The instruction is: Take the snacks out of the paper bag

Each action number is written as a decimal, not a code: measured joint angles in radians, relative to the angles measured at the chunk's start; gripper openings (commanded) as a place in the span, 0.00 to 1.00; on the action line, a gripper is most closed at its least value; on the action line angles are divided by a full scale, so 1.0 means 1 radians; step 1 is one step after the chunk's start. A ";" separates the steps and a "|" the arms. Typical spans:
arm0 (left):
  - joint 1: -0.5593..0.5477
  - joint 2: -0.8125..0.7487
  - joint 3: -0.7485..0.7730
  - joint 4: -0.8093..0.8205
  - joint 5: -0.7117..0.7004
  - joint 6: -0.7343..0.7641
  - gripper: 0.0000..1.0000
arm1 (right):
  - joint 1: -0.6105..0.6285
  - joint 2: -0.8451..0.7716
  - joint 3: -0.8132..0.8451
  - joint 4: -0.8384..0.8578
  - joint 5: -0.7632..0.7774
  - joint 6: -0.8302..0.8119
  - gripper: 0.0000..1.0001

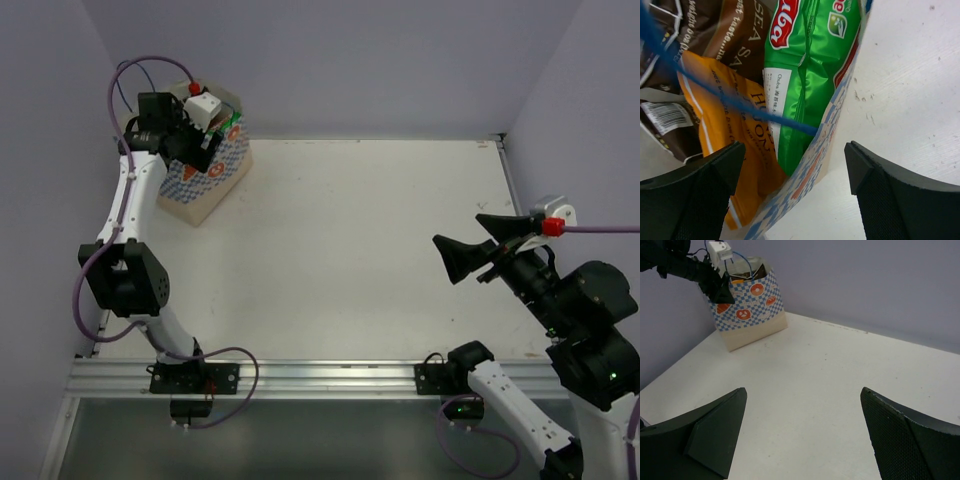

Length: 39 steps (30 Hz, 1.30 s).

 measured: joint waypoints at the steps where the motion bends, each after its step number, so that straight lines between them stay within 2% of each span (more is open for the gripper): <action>1: 0.004 0.014 0.000 -0.002 0.004 -0.001 0.86 | 0.000 0.005 0.005 -0.002 0.001 -0.003 0.99; 6: 0.016 0.076 0.007 0.000 0.056 -0.011 0.77 | 0.000 0.016 0.014 -0.005 0.002 -0.013 0.99; 11: 0.016 0.098 0.046 0.010 0.126 -0.029 0.74 | 0.000 0.020 0.014 -0.011 0.002 -0.015 0.99; 17: 0.016 0.098 0.052 0.032 0.199 -0.048 0.62 | 0.000 0.028 0.014 -0.014 0.001 -0.015 0.99; 20: 0.016 0.098 0.052 0.038 0.230 -0.058 0.51 | 0.000 0.029 0.014 -0.014 0.001 -0.016 0.99; 21: 0.016 0.099 0.052 0.039 0.241 -0.064 0.42 | 0.000 0.029 0.014 -0.014 0.001 -0.016 0.99; 23: 0.016 0.099 0.052 0.044 0.267 -0.079 0.31 | 0.000 0.029 0.014 -0.014 0.001 -0.016 0.99; 24: 0.016 0.100 0.052 0.048 0.283 -0.088 0.21 | 0.000 0.029 0.014 -0.014 0.001 -0.016 0.99; 27: 0.016 0.101 0.052 0.061 0.332 -0.121 0.03 | 0.000 0.028 0.014 -0.014 0.001 -0.016 0.99; 33: -0.009 0.098 0.031 0.092 0.363 -0.149 0.00 | 0.000 0.020 0.010 -0.014 0.001 -0.016 0.99; 39: -0.118 0.052 -0.057 0.112 0.305 -0.150 0.00 | 0.000 -0.012 -0.004 -0.013 0.001 -0.016 0.99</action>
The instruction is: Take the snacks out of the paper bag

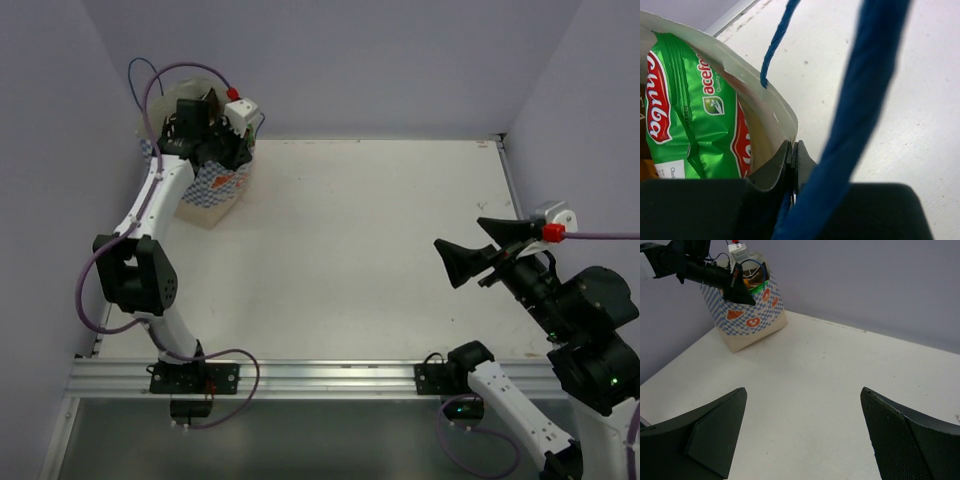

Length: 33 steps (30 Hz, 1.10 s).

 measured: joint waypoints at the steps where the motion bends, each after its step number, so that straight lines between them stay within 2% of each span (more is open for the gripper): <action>1: -0.027 -0.009 -0.014 0.003 -0.019 -0.006 0.00 | 0.000 -0.003 -0.001 0.001 0.000 0.000 0.99; 12: -0.304 -0.123 -0.156 0.028 -0.126 -0.176 0.00 | 0.000 -0.038 -0.019 0.008 -0.001 0.001 0.99; 21: -0.684 -0.178 -0.196 0.059 -0.258 -0.367 0.01 | 0.000 -0.056 -0.024 0.010 0.000 0.000 0.99; 27: -0.863 -0.184 -0.196 0.088 -0.321 -0.487 0.09 | 0.000 -0.061 -0.024 0.013 0.000 0.000 0.99; 28: -0.879 -0.185 -0.196 0.092 -0.331 -0.500 0.11 | 0.000 -0.061 -0.024 0.013 0.000 0.000 0.99; 31: -0.902 -0.185 -0.196 0.099 -0.356 -0.541 0.34 | 0.000 -0.061 -0.024 0.014 0.000 0.000 0.99; 32: -0.903 -0.185 -0.196 0.098 -0.364 -0.547 0.50 | 0.000 -0.061 -0.024 0.014 0.000 0.000 0.99; 33: -0.903 -0.185 -0.196 0.098 -0.376 -0.554 0.58 | 0.000 -0.061 -0.024 0.014 0.000 0.000 0.99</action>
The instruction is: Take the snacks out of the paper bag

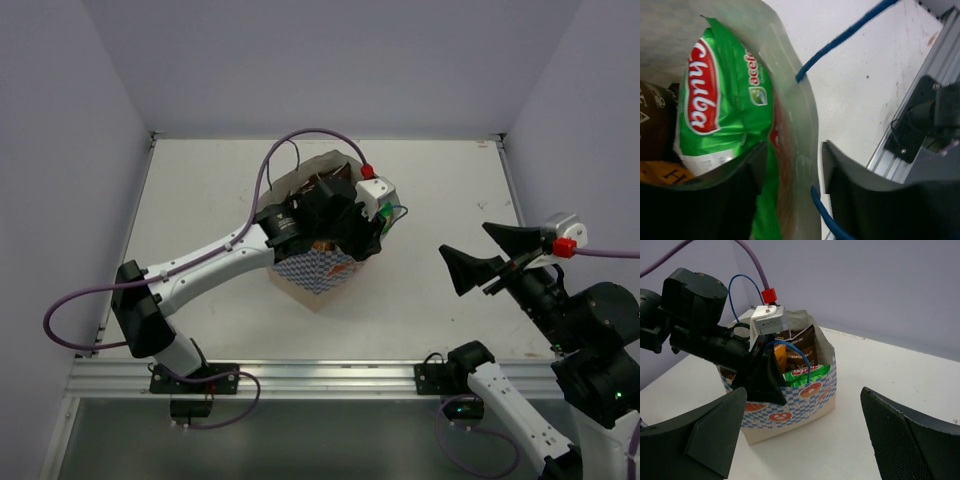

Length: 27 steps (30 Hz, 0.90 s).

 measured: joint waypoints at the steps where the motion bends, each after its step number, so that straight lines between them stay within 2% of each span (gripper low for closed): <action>1: 0.000 0.000 0.000 0.000 -0.013 -0.012 0.66 | 0.000 0.000 0.000 0.000 0.000 0.000 0.99; 2: 0.000 0.000 0.001 -0.001 -0.025 -0.019 0.79 | 0.000 0.000 0.000 0.000 0.001 0.000 0.99; 5: 0.002 0.000 0.023 -0.016 -0.066 -0.036 0.97 | 0.000 0.000 0.000 0.000 0.001 -0.001 0.99; 6: 0.002 0.000 0.040 -0.030 -0.080 -0.037 0.99 | 0.000 0.000 0.001 0.000 0.001 -0.002 0.99; 11: 0.002 -0.003 0.139 -0.084 -0.140 -0.029 1.00 | 0.000 0.004 0.013 0.000 0.000 -0.007 0.99; 17: 0.004 -0.042 0.243 -0.160 -0.143 -0.011 1.00 | 0.000 0.012 0.034 0.000 0.000 -0.008 0.99; 24: 0.014 -0.171 0.264 -0.239 -0.112 0.018 1.00 | 0.000 0.064 0.083 -0.011 -0.008 -0.019 0.99; 27: 0.058 -0.238 0.264 -0.255 -0.114 0.017 1.00 | 0.000 0.110 0.126 -0.030 -0.030 -0.021 0.99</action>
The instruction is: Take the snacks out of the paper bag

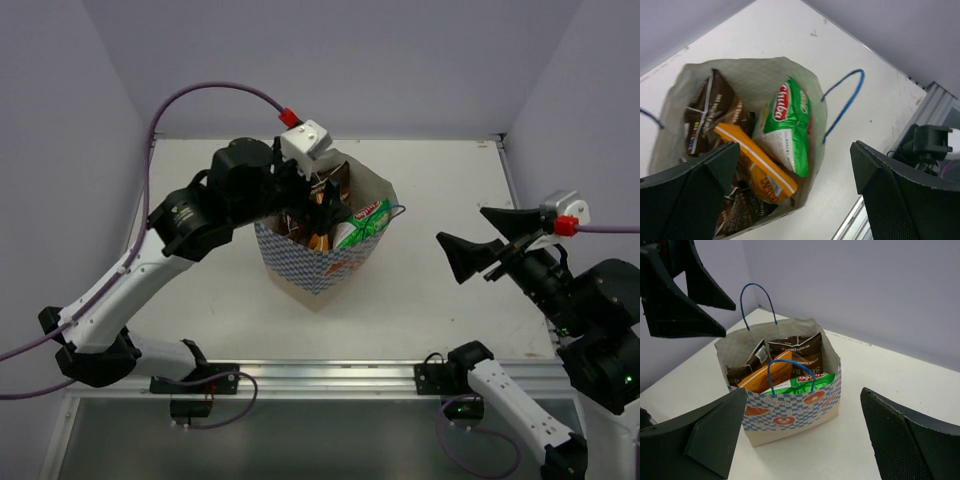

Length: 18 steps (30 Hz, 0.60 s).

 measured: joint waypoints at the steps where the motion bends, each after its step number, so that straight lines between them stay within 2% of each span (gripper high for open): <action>1: 0.024 -0.020 0.000 -0.003 -0.008 -0.003 1.00 | 0.000 0.020 0.018 -0.003 -0.010 0.001 0.99; 5: 0.105 -0.085 0.000 -0.032 -0.109 -0.013 1.00 | 0.000 0.133 0.127 -0.052 -0.053 0.019 0.99; 10: 0.147 -0.127 -0.018 -0.101 -0.269 -0.034 1.00 | 0.000 0.414 0.434 -0.172 -0.112 0.050 0.99; 15: 0.178 -0.146 -0.148 -0.143 -0.360 -0.069 0.99 | 0.002 0.748 0.792 -0.325 -0.168 0.110 0.99; 18: 0.204 -0.144 -0.253 -0.144 -0.357 -0.089 0.96 | 0.029 0.900 0.903 -0.388 -0.178 0.148 0.99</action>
